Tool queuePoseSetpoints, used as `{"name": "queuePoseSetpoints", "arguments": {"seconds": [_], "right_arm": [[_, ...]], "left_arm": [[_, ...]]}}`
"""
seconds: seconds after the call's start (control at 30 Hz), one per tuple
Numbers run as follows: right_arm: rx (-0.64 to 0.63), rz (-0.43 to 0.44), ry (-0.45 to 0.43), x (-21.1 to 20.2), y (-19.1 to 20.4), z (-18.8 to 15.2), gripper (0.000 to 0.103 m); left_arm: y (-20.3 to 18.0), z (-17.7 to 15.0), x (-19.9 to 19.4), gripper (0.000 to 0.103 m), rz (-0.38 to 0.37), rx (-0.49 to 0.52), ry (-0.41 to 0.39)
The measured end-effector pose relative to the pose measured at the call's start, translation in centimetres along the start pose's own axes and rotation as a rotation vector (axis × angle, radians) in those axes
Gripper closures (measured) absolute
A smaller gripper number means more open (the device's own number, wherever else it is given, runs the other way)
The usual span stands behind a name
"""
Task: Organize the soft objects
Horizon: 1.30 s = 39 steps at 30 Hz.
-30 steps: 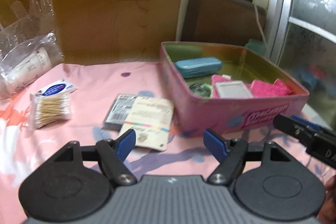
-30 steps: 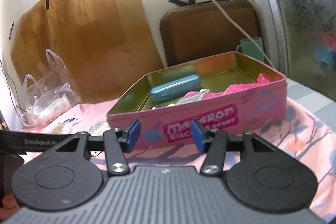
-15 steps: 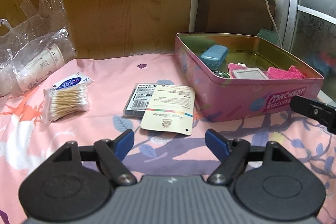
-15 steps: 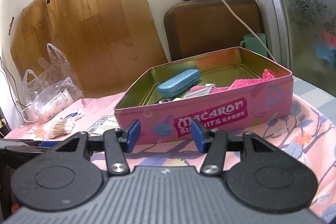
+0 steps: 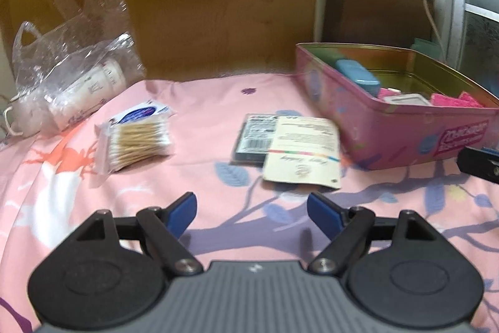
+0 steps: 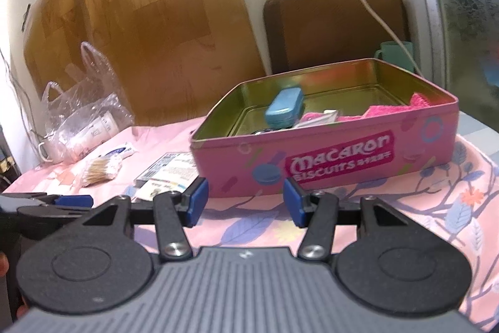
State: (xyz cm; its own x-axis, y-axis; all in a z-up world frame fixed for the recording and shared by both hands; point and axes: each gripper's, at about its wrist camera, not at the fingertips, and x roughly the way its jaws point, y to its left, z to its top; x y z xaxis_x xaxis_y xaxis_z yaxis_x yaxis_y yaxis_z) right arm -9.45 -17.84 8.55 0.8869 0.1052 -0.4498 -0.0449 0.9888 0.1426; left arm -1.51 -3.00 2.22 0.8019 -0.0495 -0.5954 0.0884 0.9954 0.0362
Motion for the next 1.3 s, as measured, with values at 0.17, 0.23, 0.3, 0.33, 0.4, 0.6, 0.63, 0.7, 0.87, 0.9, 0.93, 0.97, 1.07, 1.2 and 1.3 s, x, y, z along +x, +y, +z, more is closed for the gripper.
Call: {"name": "queuePoseSetpoints", "arguments": {"seconds": [0.17,0.23,0.3,0.33,0.4,0.6,0.63,0.7,0.87,0.9,0.93,0.97,1.07,1.2,1.3], "right_arm": [[-0.045,0.049,0.038,0.7,1.8,-0.4,0.047],[-0.078,0.085,0.065,1.3,3.1,-0.4,0.047],[-0.102,0.124,0.106,2.4,4.4,-0.4,0.047],[-0.11,0.14,0.133,3.2,5.0,-0.5,0.047],[-0.125,0.148,0.19,5.1,6.0,-0.6,0.047],[0.011,0.154,0.256,9.6,6.7,0.1,0.031],[0.031,0.154,0.253,10.0,6.8,0.3,0.031],[0.05,0.153,0.243,10.8,7.0,0.4,0.03],[-0.017,0.069,0.217,12.1,8.9,0.4,0.03],[-0.026,0.052,0.215,12.4,9.3,0.3,0.027],[-0.028,0.043,0.216,12.3,9.5,0.3,0.023],[-0.021,0.041,0.216,12.3,9.6,0.2,0.021],[0.021,0.039,0.217,12.5,9.5,0.4,0.014],[0.019,-0.016,0.21,13.9,10.2,0.7,0.01],[-0.011,-0.064,0.203,14.7,11.0,0.8,0.018]], "left_arm": [[2.7,-0.6,0.5,0.023,0.003,-0.064,0.014],[4.1,-0.7,0.6,0.023,-0.01,-0.107,0.008],[5.6,-0.9,0.4,0.023,-0.006,-0.151,-0.01],[6.3,-0.9,0.3,0.023,0.006,-0.169,-0.02],[7.8,-1.0,0.2,0.023,0.036,-0.204,-0.039],[11.5,-1.6,1.0,0.023,0.0,-0.363,-0.045],[11.9,-1.7,0.9,0.023,-0.01,-0.382,-0.053],[12.2,-1.8,0.8,0.023,-0.031,-0.402,-0.062],[11.9,-1.9,0.7,0.023,-0.048,-0.394,-0.088],[11.9,-1.8,0.7,0.022,-0.049,-0.39,-0.091],[11.8,-1.8,0.6,0.022,-0.048,-0.389,-0.094],[11.8,-1.8,0.6,0.022,-0.048,-0.388,-0.096],[11.8,-1.9,0.6,0.022,-0.049,-0.39,-0.102],[12.0,-1.9,0.4,0.022,-0.041,-0.399,-0.108],[12.1,-2.0,0.2,0.022,-0.023,-0.412,-0.123]]}}
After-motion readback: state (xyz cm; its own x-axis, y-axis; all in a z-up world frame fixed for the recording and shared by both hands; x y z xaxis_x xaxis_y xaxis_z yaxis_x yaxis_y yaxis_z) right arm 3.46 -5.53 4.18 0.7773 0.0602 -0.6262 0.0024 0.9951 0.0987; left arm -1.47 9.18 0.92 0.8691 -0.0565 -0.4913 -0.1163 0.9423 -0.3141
